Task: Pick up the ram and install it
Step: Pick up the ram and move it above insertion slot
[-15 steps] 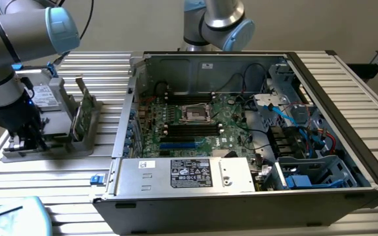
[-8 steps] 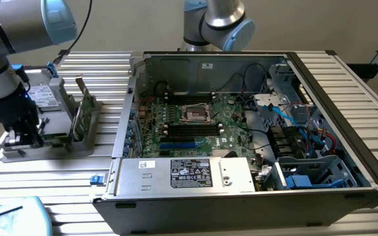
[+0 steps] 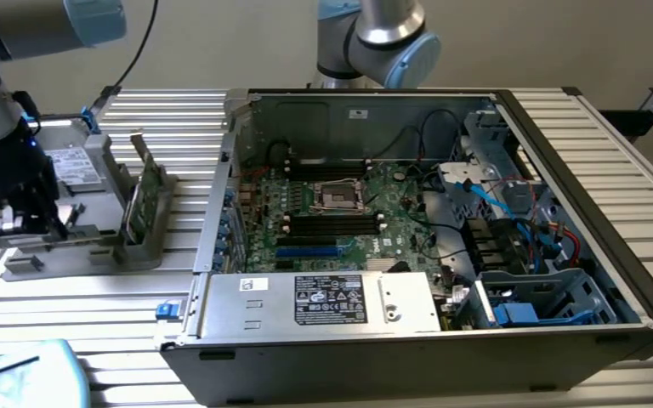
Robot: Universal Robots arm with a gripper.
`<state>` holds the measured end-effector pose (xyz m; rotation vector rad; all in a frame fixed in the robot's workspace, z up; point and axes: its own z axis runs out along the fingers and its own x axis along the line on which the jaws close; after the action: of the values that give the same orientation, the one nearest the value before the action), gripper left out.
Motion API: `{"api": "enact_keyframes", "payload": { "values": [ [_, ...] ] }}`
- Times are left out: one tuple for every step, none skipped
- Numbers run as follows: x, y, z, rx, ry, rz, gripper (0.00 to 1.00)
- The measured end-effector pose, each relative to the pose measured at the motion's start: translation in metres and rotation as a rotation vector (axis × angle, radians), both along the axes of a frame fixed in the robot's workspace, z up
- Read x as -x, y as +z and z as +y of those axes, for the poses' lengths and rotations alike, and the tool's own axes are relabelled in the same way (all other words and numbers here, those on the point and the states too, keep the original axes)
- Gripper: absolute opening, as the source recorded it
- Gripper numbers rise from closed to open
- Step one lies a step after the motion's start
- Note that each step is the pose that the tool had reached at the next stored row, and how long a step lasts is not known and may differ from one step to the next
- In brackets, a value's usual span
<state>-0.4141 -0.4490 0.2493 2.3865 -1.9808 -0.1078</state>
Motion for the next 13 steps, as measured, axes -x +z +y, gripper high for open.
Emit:
{"api": "enact_keyframes", "payload": {
  "values": [
    [-0.001, 0.0047, 0.0, 0.0001, 0.0, 0.0005, 0.15],
    [-0.002, 0.0092, -0.0001, 0.0001, 0.0, 0.0008, 0.15],
    [-0.004, 0.0141, -0.0002, 0.0, 0.0, 0.001, 0.15],
    [-0.005, 0.0186, -0.0002, 0.0001, 0.0, 0.0013, 0.15],
    [-0.008, 0.0229, -0.0003, 0.0, 0.0, 0.0016, 0.15],
    [-0.01, 0.0274, -0.0005, -0.0005, 0.0, 0.002, 0.15],
    [-0.013, 0.0311, -0.001, -0.0015, 0.0, 0.0024, 0.15],
    [-0.016, 0.0349, -0.0016, -0.0025, 0.0, 0.0031, 0.15],
    [-0.018, 0.0386, -0.0021, -0.0035, 0.0, 0.004, 0.15],
    [-0.021, 0.0424, -0.0027, -0.0045, 0.0, 0.0049, 0.15],
    [-0.023, 0.0462, -0.0033, -0.0054, 0.0, 0.0058, 0.15],
    [-0.026, 0.0504, -0.0039, -0.0062, 0.0, 0.0068, 0.15],
    [-0.029, 0.0543, -0.0045, -0.0072, 0.0, 0.0075, 0.15]
  ]
}}
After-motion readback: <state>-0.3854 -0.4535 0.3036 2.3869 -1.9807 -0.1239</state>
